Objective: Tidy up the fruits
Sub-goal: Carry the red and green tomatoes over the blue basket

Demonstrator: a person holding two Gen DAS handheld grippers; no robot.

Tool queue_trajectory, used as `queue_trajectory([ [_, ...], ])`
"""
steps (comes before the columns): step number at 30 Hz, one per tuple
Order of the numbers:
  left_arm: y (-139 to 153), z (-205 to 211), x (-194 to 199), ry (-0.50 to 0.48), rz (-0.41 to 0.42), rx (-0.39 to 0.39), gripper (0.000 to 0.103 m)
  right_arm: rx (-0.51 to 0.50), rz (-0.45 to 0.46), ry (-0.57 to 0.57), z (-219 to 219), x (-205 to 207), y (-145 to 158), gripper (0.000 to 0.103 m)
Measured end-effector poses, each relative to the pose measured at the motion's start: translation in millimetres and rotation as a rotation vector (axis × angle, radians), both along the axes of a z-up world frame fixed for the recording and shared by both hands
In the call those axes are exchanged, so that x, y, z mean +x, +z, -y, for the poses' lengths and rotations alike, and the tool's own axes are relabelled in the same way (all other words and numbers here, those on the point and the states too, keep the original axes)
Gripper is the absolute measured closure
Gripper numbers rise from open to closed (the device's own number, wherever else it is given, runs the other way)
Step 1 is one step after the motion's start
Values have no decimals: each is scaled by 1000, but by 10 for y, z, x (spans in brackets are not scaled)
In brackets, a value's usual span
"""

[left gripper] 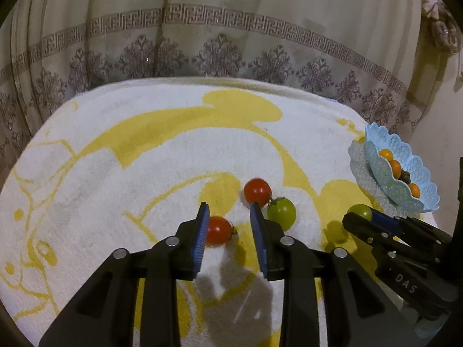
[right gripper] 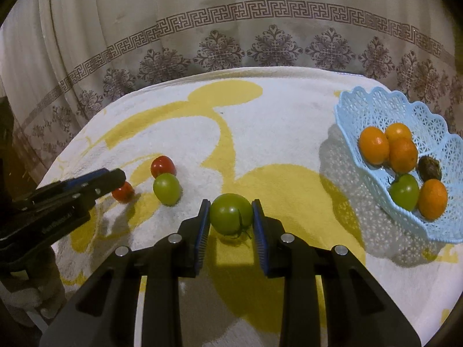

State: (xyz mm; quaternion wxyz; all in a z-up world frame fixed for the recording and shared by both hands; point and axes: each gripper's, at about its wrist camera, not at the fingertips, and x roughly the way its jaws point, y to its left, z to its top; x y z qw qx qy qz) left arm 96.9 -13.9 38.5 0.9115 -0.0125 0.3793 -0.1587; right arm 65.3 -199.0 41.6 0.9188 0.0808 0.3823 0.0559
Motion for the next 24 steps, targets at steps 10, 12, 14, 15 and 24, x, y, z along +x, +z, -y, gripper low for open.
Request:
queue_trajectory([
  [10, -113, 48, -3, 10, -6, 51, 60, 13, 5, -2, 34, -6, -22, 73],
  [12, -134, 34, -5, 21, -8, 66, 60, 12, 8, -3, 32, -17, -19, 73],
  [14, -159, 3, 7, 33, -15, 69, 60, 16, 7, -5, 33, -11, -24, 73],
  [15, -173, -15, 16, 40, -21, 70, 60, 18, 6, -4, 34, -11, -28, 73],
  [24, -252, -5, 38, 35, -46, 82, 74, 18, 15, -2, 37, -23, -20, 73],
])
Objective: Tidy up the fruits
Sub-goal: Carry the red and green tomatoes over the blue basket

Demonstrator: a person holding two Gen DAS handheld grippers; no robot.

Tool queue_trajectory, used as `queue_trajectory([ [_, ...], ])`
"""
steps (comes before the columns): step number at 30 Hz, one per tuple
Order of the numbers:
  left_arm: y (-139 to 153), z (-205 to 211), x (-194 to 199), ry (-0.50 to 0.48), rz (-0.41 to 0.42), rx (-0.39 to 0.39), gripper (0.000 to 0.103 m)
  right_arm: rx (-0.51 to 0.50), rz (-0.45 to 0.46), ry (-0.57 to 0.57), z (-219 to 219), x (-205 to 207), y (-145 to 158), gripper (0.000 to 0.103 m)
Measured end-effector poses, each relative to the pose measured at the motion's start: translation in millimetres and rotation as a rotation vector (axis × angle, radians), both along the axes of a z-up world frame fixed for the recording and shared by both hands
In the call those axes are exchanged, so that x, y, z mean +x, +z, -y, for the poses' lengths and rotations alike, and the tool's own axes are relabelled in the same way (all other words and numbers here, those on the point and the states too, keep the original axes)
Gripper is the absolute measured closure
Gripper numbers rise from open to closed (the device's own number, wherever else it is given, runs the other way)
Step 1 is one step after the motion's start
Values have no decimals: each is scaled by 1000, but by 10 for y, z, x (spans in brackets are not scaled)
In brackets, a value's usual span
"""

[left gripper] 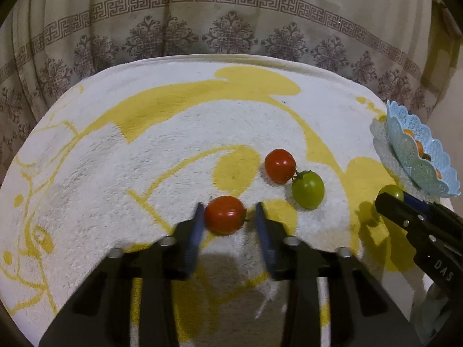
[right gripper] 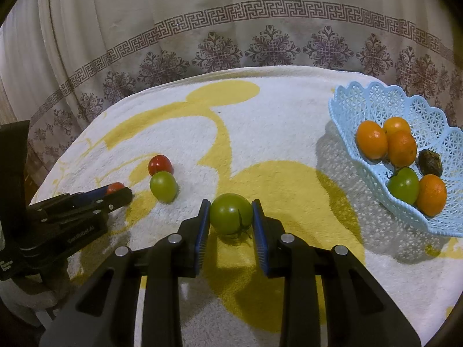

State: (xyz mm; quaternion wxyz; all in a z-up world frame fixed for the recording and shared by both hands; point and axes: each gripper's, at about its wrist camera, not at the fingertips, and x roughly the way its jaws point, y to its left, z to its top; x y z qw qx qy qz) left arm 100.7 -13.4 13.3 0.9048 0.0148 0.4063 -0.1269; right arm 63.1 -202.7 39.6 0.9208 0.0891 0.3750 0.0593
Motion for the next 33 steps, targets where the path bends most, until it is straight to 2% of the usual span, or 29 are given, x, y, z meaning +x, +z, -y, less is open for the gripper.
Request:
queue_trajectory([
  [8, 101, 30, -65, -14, 42, -9, 75, 19, 29, 2, 28, -55, 74, 73],
  [19, 396, 273, -276, -63, 112, -22, 75, 54, 91, -19, 164, -206, 265, 73],
  [25, 558, 538, -391, -108, 146, -29, 75, 67, 125, -67, 408, -360, 370, 73],
  [33, 660, 924, -439, -169, 163, -27, 75, 55, 166, -180, 942, -544, 504, 73],
])
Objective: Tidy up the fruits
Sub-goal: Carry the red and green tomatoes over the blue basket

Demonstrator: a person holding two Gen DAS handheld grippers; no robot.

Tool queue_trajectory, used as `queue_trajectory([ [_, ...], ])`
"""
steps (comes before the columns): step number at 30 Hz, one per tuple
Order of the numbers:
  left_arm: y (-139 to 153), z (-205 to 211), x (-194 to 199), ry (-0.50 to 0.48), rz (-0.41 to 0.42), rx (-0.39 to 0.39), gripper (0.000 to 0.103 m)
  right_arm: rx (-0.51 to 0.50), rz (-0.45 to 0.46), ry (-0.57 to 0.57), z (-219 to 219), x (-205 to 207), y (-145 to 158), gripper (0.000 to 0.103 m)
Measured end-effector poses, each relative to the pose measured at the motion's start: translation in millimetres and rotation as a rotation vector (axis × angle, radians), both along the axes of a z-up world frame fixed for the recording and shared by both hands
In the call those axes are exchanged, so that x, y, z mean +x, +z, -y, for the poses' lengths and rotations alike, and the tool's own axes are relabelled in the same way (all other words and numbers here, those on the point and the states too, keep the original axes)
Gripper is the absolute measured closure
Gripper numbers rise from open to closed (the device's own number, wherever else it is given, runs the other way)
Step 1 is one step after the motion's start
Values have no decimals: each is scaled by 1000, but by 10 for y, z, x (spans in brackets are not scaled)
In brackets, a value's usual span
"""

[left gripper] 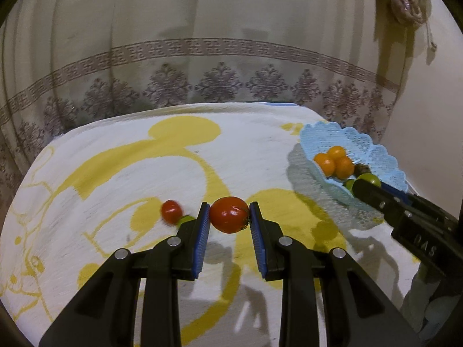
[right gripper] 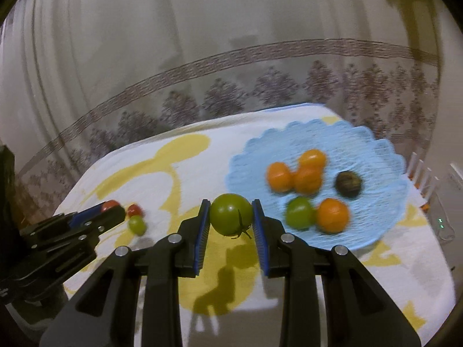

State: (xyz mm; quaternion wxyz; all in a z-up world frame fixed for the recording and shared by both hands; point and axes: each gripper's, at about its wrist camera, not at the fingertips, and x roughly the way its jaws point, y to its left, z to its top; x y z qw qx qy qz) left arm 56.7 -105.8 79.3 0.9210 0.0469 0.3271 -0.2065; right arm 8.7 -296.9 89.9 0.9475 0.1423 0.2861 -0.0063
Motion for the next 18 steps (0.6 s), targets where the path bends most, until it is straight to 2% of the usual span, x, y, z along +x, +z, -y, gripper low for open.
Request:
queue_trajectory([
  [18, 69, 892, 145, -135, 6, 4, 75, 11, -9, -166, 839, -108, -65, 73],
])
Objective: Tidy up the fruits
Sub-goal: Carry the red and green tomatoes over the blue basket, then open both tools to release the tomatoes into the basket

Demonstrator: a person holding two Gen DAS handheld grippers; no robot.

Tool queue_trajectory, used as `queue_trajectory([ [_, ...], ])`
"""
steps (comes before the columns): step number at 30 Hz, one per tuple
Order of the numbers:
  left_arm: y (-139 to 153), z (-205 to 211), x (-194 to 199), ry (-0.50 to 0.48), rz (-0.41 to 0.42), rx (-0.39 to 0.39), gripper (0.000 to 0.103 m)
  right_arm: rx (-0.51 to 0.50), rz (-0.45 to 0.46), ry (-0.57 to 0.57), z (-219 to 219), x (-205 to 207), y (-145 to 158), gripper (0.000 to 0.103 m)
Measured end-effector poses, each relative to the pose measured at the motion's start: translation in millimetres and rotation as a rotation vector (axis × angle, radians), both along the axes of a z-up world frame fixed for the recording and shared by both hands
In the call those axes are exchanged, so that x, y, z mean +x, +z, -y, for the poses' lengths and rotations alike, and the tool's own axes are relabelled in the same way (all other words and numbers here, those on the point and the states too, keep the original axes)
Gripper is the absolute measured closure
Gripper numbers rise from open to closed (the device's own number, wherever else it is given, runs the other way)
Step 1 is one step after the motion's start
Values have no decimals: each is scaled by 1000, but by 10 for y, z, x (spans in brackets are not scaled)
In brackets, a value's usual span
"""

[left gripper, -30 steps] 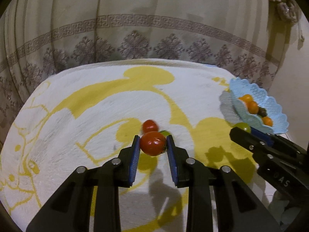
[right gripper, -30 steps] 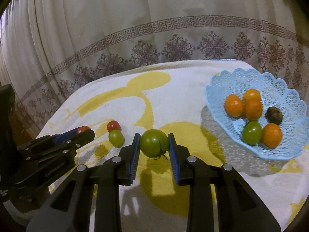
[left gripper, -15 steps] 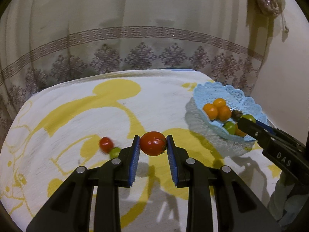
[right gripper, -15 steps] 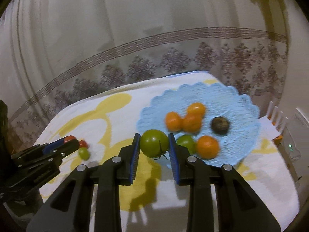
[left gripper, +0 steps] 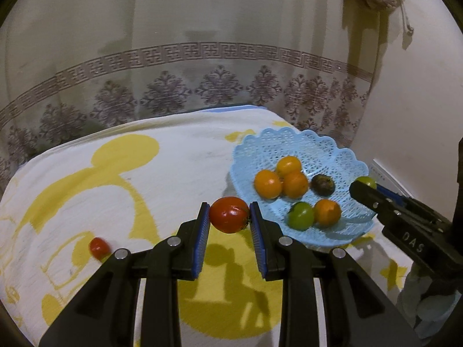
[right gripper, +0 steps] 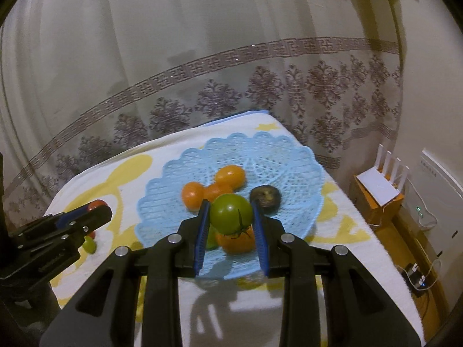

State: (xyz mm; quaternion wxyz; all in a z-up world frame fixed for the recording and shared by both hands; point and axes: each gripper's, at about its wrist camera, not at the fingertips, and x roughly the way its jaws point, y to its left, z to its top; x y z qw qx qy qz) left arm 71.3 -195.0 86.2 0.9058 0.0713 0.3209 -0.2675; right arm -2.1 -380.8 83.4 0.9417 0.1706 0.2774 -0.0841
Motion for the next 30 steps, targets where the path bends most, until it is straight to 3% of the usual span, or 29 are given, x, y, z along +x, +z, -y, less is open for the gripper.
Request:
queue_trajectory([
  [12, -70, 406, 84, -76, -4, -1, 75, -24, 9, -55, 118, -3, -54, 73],
  [13, -74, 430, 90, -81, 0, -2, 75, -22, 7, -64, 134, -4, -61, 72],
  [14, -80, 445, 97, -84, 0, -1, 73, -17, 6, -72, 150, -5, -68, 61],
  [15, -87, 451, 103, -85, -4, 2, 70, -8, 10, -85, 170, -15, -74, 49],
  [17, -100, 426, 115, -73, -5, -5, 42, 2, 34, -118, 217, -56, -66, 48],
  [22, -89, 320, 156, -43, -5, -22, 40, 9, 54, -146, 245, -96, -54, 48],
  [30, -69, 134, 192, 13, -13, -29, 21, -16, 41, -164, 217, -98, -94, 48],
])
